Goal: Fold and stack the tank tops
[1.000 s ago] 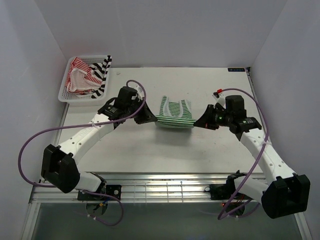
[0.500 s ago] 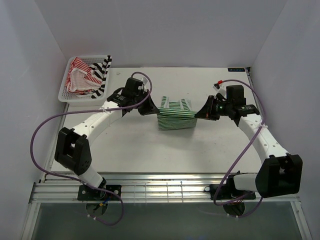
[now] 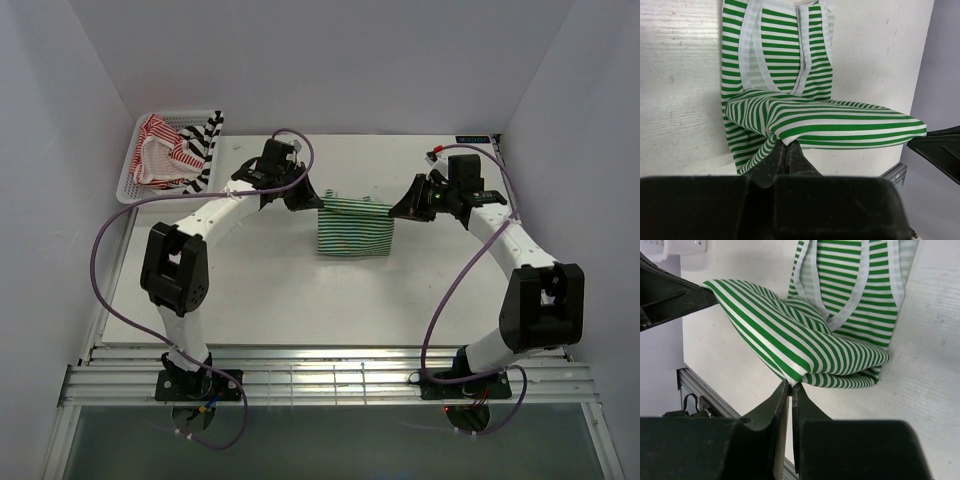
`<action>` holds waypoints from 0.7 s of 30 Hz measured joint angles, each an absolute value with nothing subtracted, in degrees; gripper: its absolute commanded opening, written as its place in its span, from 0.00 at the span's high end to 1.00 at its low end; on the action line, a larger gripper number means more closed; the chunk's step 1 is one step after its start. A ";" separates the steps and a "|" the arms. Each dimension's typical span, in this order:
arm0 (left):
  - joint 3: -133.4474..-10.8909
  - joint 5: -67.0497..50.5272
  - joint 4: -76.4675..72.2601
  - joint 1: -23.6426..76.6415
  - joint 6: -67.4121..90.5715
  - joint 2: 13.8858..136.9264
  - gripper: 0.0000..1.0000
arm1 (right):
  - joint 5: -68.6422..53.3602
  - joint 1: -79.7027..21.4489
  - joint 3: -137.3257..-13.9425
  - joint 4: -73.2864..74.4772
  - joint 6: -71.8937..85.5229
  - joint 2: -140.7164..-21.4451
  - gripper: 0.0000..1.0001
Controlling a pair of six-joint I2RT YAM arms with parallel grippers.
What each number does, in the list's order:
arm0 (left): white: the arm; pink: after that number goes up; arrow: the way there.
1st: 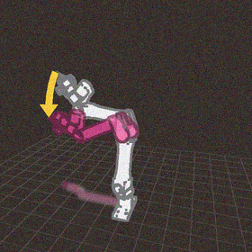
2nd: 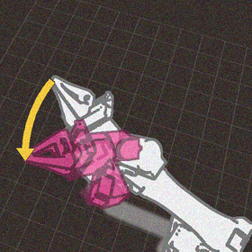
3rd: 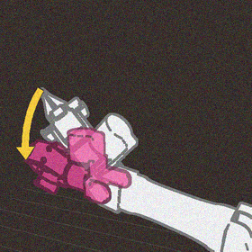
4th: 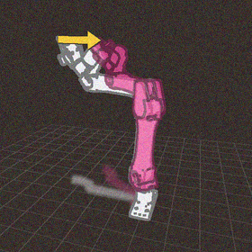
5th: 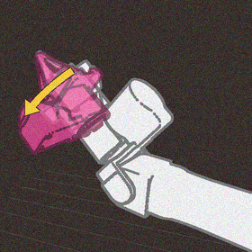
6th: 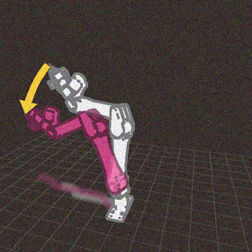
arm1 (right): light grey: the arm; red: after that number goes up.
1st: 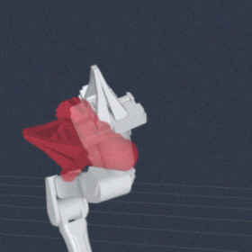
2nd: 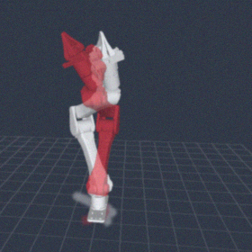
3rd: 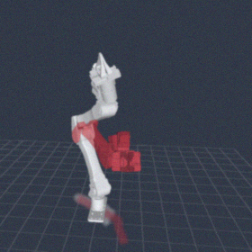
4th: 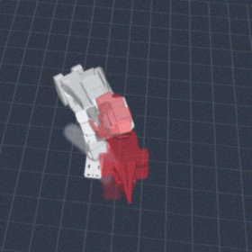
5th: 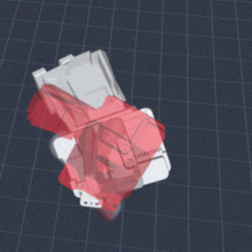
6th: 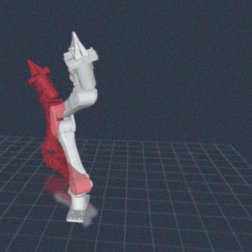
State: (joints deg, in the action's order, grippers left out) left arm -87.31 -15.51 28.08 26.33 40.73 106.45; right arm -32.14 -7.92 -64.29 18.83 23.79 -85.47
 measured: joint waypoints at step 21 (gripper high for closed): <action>-100.82 -13.45 26.11 24.01 38.72 124.27 1.00 | -33.19 -6.50 -75.02 11.11 24.12 -106.50 0.92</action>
